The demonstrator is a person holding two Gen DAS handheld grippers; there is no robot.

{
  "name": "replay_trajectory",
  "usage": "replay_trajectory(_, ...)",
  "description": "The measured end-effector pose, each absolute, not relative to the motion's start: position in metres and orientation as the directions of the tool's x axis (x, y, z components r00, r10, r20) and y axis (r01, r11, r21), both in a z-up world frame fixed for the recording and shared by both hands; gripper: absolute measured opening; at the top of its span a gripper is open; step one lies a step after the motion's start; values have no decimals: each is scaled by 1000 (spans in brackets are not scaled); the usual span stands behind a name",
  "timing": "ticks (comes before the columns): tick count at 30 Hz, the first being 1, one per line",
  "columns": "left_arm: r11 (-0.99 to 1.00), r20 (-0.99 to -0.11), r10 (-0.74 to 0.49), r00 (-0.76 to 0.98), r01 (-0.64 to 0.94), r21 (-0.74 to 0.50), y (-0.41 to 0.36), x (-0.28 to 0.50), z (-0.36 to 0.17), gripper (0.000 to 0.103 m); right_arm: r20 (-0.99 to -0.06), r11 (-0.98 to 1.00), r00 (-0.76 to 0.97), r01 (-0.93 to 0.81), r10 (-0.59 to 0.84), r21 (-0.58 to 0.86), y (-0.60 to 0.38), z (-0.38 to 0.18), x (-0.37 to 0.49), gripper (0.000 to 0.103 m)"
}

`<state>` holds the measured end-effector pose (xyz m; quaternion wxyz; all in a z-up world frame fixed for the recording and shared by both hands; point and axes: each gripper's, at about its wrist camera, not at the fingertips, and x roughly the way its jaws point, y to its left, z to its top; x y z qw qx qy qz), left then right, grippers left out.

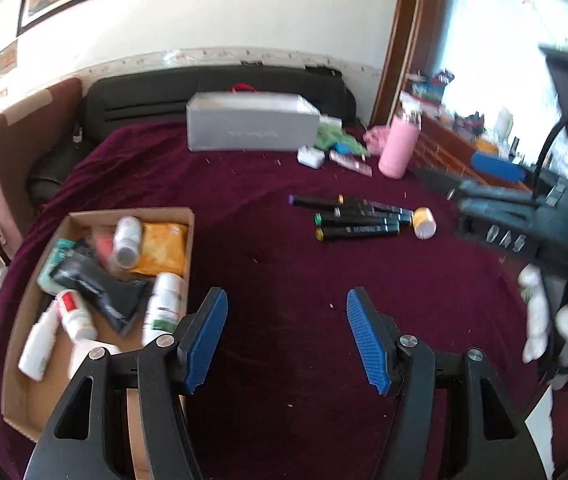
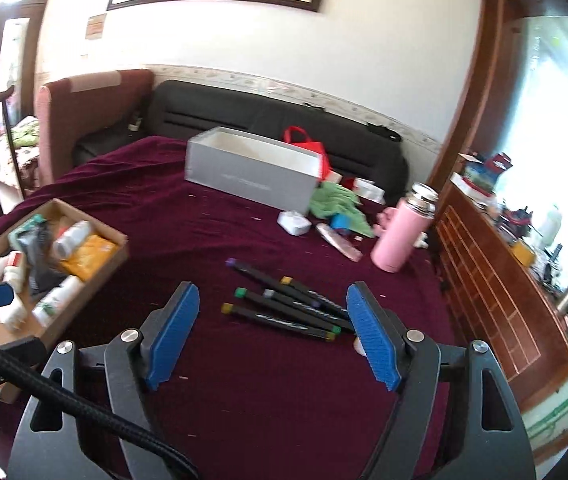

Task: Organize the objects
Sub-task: 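Move both tools back over the black markers on the table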

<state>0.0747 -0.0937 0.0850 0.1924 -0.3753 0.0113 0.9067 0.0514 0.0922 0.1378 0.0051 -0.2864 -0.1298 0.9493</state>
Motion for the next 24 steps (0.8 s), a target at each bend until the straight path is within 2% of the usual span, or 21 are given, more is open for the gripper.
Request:
replay_trajectory(7, -933, -786, 307, -537, -333, -137, -71, 43, 31, 56, -585, -978, -803, 19, 109, -208, 139, 124, 31, 78)
replay_trajectory(9, -934, -801, 308, -514, -323, -152, -70, 38, 18, 56, -626, -994, -778, 19, 51, -104, 163, 119, 17, 78)
replay_trajectory(12, -927, -808, 320, -495, -340, -159, -64, 35, 2, 56, -660, -982, -741, -3, -126, 191, 214, 106, -10, 78)
replay_trajectory(14, -923, -820, 322, -474, -351, -160, -60, 33, -10, 56, -645, -919, -720, -24, -256, 392, 245, 88, -31, 78)
replay_trajectory(17, -917, -806, 317, -500, -378, -126, -54, 36, -11, 58, -627, -848, -688, -32, -366, 529, 259, 64, -60, 78)
replay_trajectory(20, -909, -803, 339, -490, -392, -144, -53, 35, -11, 67, -643, -818, -641, -40, -420, 574, 253, 44, -93, 78)
replay_trajectory(24, -901, -802, 357, -479, -402, -161, -54, 34, -10, 72, -712, -832, -576, -96, -401, 546, 240, 21, -135, 78)
